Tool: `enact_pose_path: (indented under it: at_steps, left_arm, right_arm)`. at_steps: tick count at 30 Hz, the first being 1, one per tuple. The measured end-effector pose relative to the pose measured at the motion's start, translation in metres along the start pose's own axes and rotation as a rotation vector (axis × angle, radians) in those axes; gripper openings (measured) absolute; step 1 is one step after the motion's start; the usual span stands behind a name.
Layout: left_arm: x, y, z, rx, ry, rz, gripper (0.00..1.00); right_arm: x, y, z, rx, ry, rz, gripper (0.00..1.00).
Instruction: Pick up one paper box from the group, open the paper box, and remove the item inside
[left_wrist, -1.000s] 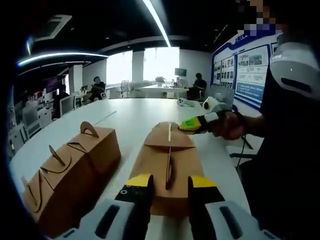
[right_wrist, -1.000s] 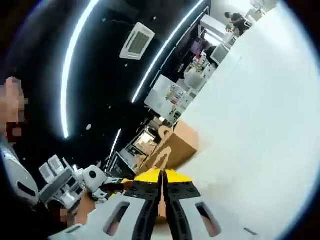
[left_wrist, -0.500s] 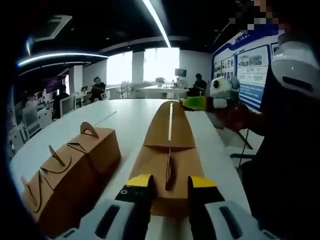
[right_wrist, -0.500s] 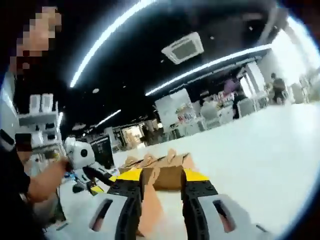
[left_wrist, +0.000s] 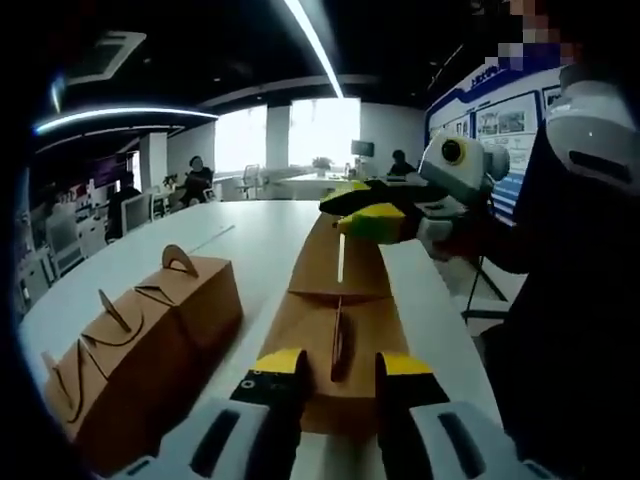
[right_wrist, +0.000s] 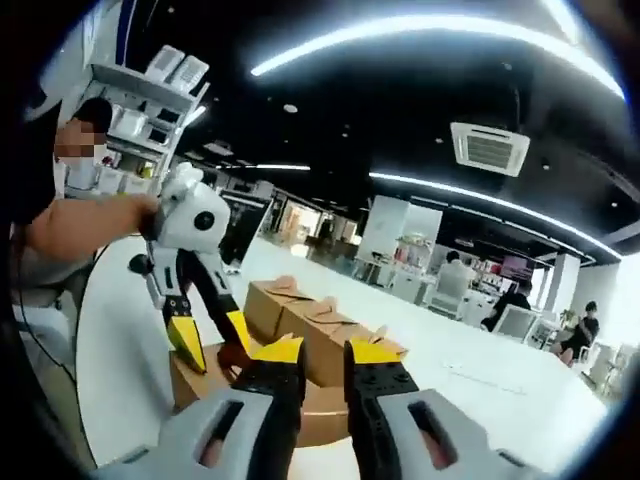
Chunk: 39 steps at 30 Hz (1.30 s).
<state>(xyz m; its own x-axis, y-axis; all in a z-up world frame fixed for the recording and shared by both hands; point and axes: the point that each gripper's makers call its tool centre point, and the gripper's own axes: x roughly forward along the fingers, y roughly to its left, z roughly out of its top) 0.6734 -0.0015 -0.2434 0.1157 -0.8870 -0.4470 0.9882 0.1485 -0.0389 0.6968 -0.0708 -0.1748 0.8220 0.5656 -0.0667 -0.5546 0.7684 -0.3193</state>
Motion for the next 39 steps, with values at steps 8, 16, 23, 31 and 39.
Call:
enact_pose_path:
  at_steps: [8, 16, 23, 31, 39]
  left_arm:
    - [0.000, 0.000, 0.000, -0.001, -0.006, 0.000, 0.30]
    - [0.002, 0.000, 0.001, 0.002, -0.010, 0.007, 0.29]
    - [0.006, 0.000, 0.002, -0.003, -0.030, 0.004, 0.27]
    - [0.011, -0.001, 0.003, -0.008, -0.036, -0.011, 0.26]
    - [0.014, -0.002, 0.003, -0.013, -0.043, -0.022, 0.26]
  right_arm:
    - [-0.001, -0.012, -0.028, 0.071, 0.069, -0.041, 0.07]
    - [-0.004, -0.007, -0.051, 0.152, 0.103, -0.042, 0.03]
    - [-0.003, -0.003, -0.067, 0.220, 0.112, -0.047, 0.03]
    - [-0.003, 0.005, -0.089, 0.268, 0.144, -0.039, 0.03]
    - [0.003, 0.021, -0.092, 0.275, 0.149, 0.003, 0.03]
